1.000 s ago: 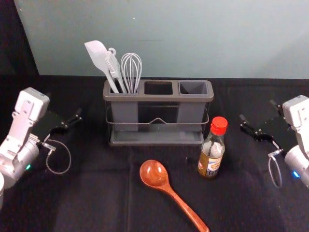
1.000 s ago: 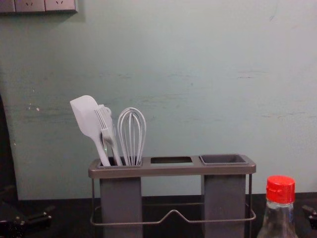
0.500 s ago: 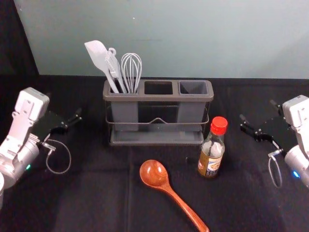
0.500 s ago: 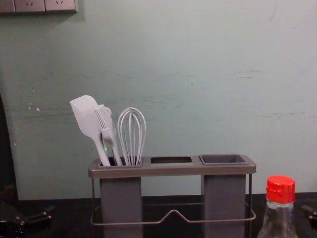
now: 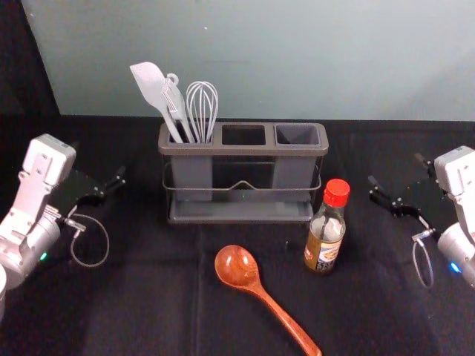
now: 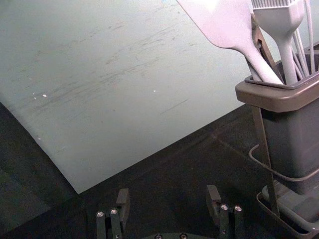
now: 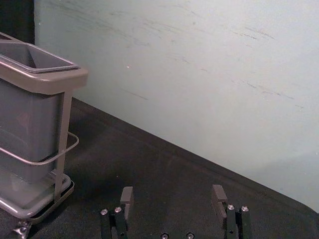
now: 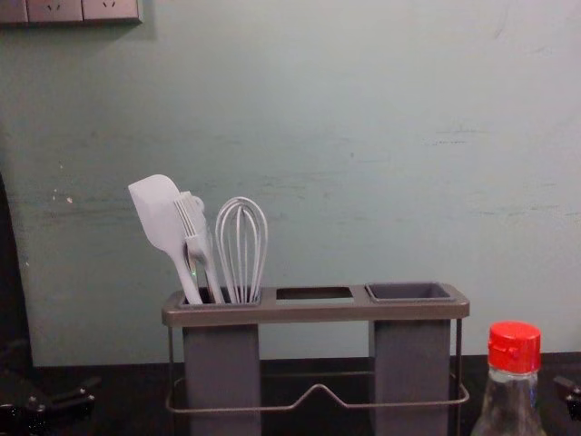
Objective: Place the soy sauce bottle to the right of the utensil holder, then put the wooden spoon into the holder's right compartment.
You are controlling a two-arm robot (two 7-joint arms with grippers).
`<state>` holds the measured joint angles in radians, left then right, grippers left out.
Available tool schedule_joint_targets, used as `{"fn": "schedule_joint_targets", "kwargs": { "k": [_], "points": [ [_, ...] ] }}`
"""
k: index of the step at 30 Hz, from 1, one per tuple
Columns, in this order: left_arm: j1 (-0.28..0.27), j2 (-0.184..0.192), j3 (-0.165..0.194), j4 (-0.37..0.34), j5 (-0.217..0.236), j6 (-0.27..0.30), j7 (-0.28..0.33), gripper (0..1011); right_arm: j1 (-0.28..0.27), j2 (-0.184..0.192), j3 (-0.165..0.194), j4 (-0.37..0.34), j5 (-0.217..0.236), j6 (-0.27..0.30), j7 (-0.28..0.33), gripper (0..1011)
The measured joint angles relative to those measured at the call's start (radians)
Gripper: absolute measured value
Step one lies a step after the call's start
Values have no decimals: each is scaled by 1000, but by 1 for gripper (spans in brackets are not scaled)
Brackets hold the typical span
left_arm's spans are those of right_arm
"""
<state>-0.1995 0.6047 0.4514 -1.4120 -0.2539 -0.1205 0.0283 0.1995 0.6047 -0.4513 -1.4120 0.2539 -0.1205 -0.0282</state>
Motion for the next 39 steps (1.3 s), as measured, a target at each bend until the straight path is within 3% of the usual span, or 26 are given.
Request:
{"fn": "schedule_joint_targets", "kwargs": {
  "k": [19,24,30,39],
  "points": [
    [0,0,0,0,0,0,0,1005,0,0,0,0,0,0,0,1002],
    [0,0,0,0,0,0,0,1005,-25,7,18,-18,4,-11,8,1002],
    [0,0,0,0,0,0,0,1005,-106,40,65,-89,35,-34,29,1002],
    [0,0,0,0,0,0,0,1005,-296,137,161,-238,147,-105,128,1002]
  ]
}}
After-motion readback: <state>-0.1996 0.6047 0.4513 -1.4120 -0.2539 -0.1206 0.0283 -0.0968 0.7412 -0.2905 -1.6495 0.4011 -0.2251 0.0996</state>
